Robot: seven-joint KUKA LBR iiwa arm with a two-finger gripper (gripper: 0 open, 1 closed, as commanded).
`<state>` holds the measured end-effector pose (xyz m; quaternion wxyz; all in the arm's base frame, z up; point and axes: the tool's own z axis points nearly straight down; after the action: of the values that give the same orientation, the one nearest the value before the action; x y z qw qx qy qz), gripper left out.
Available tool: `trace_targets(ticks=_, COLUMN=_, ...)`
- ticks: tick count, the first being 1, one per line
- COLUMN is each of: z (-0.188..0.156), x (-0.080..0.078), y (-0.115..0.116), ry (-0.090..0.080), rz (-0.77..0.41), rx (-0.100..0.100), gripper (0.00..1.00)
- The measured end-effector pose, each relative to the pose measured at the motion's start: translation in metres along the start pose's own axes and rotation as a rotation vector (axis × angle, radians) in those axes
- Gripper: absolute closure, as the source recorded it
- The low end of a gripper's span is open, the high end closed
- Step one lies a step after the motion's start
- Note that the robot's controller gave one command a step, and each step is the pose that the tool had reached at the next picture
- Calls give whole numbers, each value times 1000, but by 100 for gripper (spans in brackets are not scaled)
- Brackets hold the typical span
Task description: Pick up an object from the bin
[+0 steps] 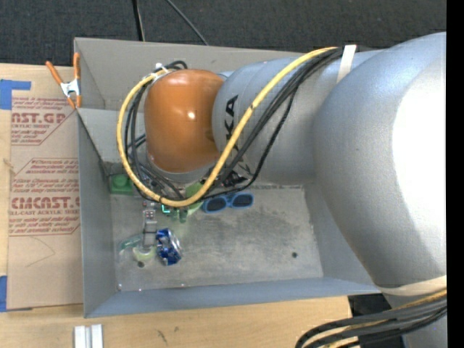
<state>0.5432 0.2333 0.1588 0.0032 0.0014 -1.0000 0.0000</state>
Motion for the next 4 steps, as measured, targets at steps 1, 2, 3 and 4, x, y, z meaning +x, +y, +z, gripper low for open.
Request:
trace_targets(ticks=1, z=91, x=18, y=-60, ry=-2, rz=-336, rx=3, gripper=0)
trace_targets(ticks=2, z=89, x=17, y=-58, ry=-5, rz=-337, rx=-1, gripper=100)
trace_targets(ticks=3, z=89, x=17, y=-58, ry=-6, rz=-336, rx=-1, gripper=0)
trace_targets(ticks=4, z=89, x=17, y=-58, ry=-7, rz=-337, rx=-1, gripper=100)
